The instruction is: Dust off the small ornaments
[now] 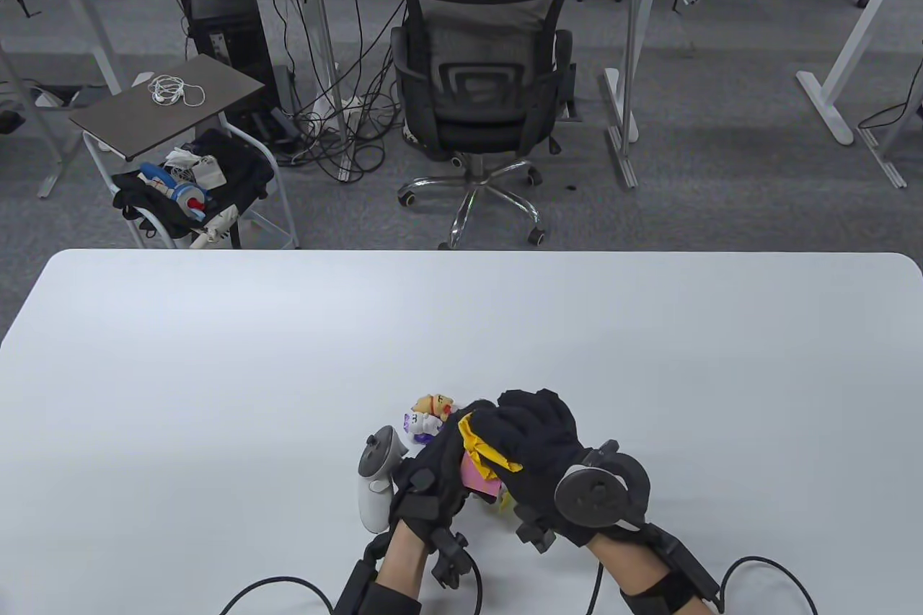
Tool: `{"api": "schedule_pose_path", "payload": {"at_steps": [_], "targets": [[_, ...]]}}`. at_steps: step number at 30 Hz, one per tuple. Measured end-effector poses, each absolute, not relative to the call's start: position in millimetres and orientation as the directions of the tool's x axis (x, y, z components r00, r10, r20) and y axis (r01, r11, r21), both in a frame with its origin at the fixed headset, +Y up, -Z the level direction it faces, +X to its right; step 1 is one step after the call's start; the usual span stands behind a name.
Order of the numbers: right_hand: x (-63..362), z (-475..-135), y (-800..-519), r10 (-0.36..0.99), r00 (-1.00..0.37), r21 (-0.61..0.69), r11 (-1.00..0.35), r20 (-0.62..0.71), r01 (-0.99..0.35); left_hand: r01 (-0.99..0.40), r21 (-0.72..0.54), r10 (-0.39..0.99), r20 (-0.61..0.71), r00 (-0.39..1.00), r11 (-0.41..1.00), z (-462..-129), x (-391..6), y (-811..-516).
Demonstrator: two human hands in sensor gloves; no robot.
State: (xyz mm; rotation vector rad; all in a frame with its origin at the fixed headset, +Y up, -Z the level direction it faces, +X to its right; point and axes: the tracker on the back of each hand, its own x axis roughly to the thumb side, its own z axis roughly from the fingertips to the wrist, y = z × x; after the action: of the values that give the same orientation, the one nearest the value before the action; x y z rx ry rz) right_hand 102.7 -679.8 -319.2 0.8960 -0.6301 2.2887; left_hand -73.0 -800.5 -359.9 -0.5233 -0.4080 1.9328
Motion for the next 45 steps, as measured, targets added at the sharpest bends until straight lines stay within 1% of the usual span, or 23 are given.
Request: {"api": "schedule_pose_path", "payload": {"at_steps": [1,2,5,8,10,11,12,13,14,15,16,17,18,19,20,23,28,30,37,39,42,45], "targets": [[106.0,-321.6,-679.1,0.377,-0.587,-0.2,-0.696,0.716,-0.69,-0.752,-0.493,0.898,-0.185,-0.399,-0.436,-360.1,-72.8,-800.1],[108.1,-323.6,-678.9,0.395,-0.589,-0.196,-0.689,0.705,-0.698,-0.744,-0.502,0.896,-0.197,-0.399,-0.441,-360.1,-74.1,-799.5],[123.6,-335.8,-679.4,0.432,-0.642,-0.228,-0.689,0.633,-0.688,-0.775,-0.505,0.924,-0.181,-0.336,-0.38,-360.6,-81.6,-797.5],[133.6,-343.6,-682.5,0.477,-0.65,-0.217,-0.682,0.591,-0.698,-0.83,-0.455,0.947,-0.149,-0.285,-0.322,-361.4,-96.6,-785.0],[134.1,-344.7,-682.1,0.492,-0.641,-0.207,-0.674,0.59,-0.709,-0.901,-0.381,0.978,-0.075,-0.193,-0.207,-362.5,-113.5,-772.6],[133.9,-344.4,-681.5,0.491,-0.641,-0.207,-0.676,0.59,-0.708,-0.936,-0.328,0.991,-0.048,-0.121,-0.13,-362.7,-124.2,-766.1],[133.5,-343.6,-680.6,0.488,-0.64,-0.205,-0.678,0.593,-0.706,-0.963,-0.263,0.998,-0.038,-0.044,-0.052,-361.9,-134.5,-759.9],[133.3,-342.7,-680.0,0.484,-0.639,-0.206,-0.678,0.597,-0.706,-0.976,-0.217,0.999,-0.035,0.004,-0.004,-361.7,-140.9,-756.7],[133.1,-342.3,-679.8,0.483,-0.639,-0.206,-0.678,0.599,-0.705,-0.988,-0.138,0.996,-0.044,0.08,0.073,-361.6,-150.9,-750.9],[133.0,-342.3,-679.6,0.483,-0.639,-0.206,-0.678,0.599,-0.705,-0.982,-0.059,0.98,-0.074,0.182,0.178,-362.2,-159.2,-745.5],[133.3,-342.7,-679.3,0.486,-0.636,-0.201,-0.678,0.599,-0.707,-0.964,-0.017,0.96,-0.097,0.264,0.264,-362.8,-164.0,-741.6],[134.2,-343.4,-679.2,0.495,-0.631,-0.194,-0.674,0.597,-0.713,-0.908,0.024,0.902,-0.133,0.411,0.418,-365.3,-170.6,-736.7],[134.8,-343.8,-679.1,0.5,-0.629,-0.192,-0.672,0.596,-0.716,-0.828,0.032,0.82,-0.16,0.549,0.56,-368.4,-175.4,-732.3],[135.6,-344.2,-679.0,0.503,-0.628,-0.191,-0.67,0.594,-0.718,-0.76,0.032,0.751,-0.184,0.634,0.65,-371.7,-178.2,-730.2],[136.3,-344.7,-679.0,0.507,-0.627,-0.19,-0.668,0.592,-0.719,-0.675,0.032,0.663,-0.228,0.713,0.737,-376.2,-180.5,-729.2],[137.8,-345.7,-678.6,0.52,-0.619,-0.183,-0.66,0.589,-0.729,-0.511,0.005,0.489,-0.299,0.819,0.86,-391.8,-186.2,-735.9],[139.3,-346.8,-678.7,0.529,-0.615,-0.177,-0.657,0.585,-0.733,-0.352,-0.052,0.312,-0.358,0.88,0.935,-414.9,-191.1,-755.4],[140.0,-348.1,-679.7,0.533,-0.615,-0.174,-0.657,0.581,-0.734,-0.293,-0.093,0.24,-0.371,0.897,0.952,-424.2,-192.4,-764.8],[142.3,-352.0,-682.9,0.544,-0.623,-0.166,-0.663,0.562,-0.73,-0.193,-0.198,0.107,-0.378,0.919,0.961,-441.5,-193.3,-785.0],[142.0,-352.4,-683.7,0.542,-0.626,-0.166,-0.667,0.56,-0.726,-0.18,-0.23,0.083,-0.376,0.923,0.957,-443.5,-193.5,-789.2],[140.5,-352.9,-685.7,0.531,-0.639,-0.168,-0.682,0.557,-0.712,-0.202,-0.243,0.098,-0.38,0.92,0.949,-443.5,-194.8,-795.2],[139.1,-353.1,-687.7,0.521,-0.648,-0.166,-0.695,0.555,-0.7,-0.259,-0.26,0.145,-0.389,0.91,0.93,-441.9,-198.5,-801.4]]}}
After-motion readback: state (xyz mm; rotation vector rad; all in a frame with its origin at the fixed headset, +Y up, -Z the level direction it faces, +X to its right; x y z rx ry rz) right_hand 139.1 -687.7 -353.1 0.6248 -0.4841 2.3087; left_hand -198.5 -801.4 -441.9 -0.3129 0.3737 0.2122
